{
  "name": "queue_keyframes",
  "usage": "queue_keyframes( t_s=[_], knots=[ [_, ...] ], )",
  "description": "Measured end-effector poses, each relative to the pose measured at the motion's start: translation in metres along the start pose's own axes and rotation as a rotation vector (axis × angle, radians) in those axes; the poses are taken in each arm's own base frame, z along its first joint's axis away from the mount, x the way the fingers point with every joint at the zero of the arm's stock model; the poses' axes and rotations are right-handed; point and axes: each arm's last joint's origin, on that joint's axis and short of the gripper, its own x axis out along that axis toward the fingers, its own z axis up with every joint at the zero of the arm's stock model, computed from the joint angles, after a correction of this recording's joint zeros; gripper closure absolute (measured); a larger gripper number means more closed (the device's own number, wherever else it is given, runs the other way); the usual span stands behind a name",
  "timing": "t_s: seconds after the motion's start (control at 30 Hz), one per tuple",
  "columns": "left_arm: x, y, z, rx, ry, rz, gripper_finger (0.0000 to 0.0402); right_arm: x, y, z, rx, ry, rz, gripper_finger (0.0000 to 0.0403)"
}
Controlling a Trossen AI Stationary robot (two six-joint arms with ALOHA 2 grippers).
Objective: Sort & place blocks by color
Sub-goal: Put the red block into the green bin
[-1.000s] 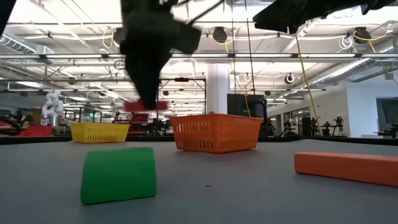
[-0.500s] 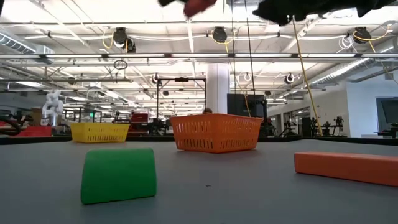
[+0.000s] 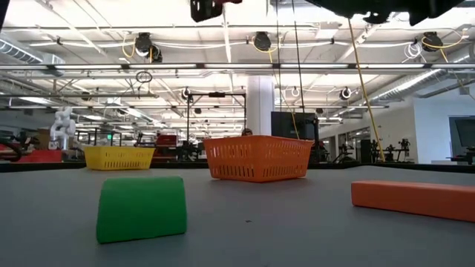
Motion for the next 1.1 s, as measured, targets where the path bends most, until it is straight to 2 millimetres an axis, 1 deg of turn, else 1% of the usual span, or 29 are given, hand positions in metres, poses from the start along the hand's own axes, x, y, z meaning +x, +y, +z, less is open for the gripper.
queue_keyframes(
  t_s=[0.07,0.13,0.37,0.73,0.8,1.1],
  knots=[
    [0.001,0.006,-0.002,-0.031,0.051,-0.003,0.0266,0.008,0.002,-0.001,-0.036,-0.033,-0.02,0.0179],
    [0.008,0.01,-0.002,-0.044,0.072,-0.008,0.0266,0.015,0.005,-0.003,-0.06,-0.046,-0.023,0.0179],
    [0.017,0.015,0.0,-0.04,0.099,-0.023,0.0266,0.031,0.012,-0.01,-0.116,-0.087,-0.056,0.0179],
    [0.016,0.02,0.006,-0.038,0.05,-0.034,0.0266,0.039,0.016,-0.015,-0.144,-0.108,-0.073,0.0179],
    [0.018,0.021,0.008,-0.036,0.04,-0.036,0.0266,0.04,0.018,-0.016,-0.15,-0.102,-0.065,0.0179],
    [0.019,0.019,0.011,-0.03,0.014,-0.074,0.0266,0.04,0.018,-0.016,-0.143,-0.102,-0.066,0.0179]
  ],
)
